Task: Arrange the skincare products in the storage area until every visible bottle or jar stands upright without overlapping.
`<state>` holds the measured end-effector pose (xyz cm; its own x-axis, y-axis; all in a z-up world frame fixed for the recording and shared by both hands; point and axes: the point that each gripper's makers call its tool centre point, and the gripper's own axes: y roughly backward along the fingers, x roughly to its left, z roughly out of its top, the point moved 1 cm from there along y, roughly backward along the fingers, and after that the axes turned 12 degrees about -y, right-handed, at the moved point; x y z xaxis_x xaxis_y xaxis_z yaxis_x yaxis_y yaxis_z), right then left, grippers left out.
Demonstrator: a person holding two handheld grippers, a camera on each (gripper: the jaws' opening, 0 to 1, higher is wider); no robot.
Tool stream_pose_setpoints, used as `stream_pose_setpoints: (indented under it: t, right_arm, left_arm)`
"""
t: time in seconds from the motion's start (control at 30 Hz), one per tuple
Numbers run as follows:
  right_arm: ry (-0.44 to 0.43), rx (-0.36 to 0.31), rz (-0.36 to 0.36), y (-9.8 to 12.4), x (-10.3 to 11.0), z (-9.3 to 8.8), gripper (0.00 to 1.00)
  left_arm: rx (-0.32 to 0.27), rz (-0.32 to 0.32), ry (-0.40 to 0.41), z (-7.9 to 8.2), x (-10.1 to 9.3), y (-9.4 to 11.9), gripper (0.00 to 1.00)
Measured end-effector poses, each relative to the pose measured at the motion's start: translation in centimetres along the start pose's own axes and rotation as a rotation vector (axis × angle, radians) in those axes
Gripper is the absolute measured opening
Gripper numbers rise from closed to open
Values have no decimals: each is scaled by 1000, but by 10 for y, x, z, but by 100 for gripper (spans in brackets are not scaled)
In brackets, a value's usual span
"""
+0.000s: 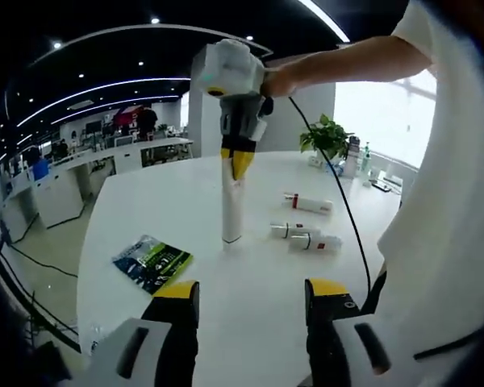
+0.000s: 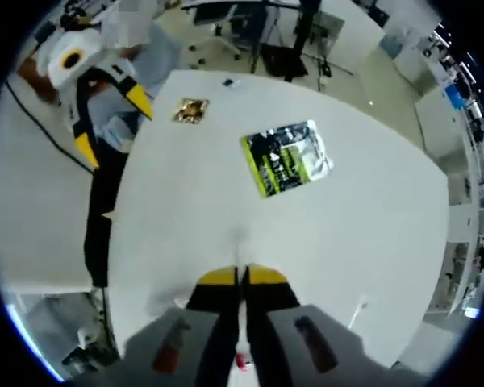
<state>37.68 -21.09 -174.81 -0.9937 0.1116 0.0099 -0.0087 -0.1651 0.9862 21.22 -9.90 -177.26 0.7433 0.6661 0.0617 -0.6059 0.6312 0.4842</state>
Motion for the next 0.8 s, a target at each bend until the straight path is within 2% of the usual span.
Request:
stream_pose_setpoints:
  t: [0.4,0.8]
  right_arm:
    - [-77,-15,-12,3,-36,-1,0]
    - [-113,-10,-32,7,-73,-1,0]
  left_arm:
    - [4,17,9,-1,7,4,53]
    - [19,32,15,-8,9,10,53]
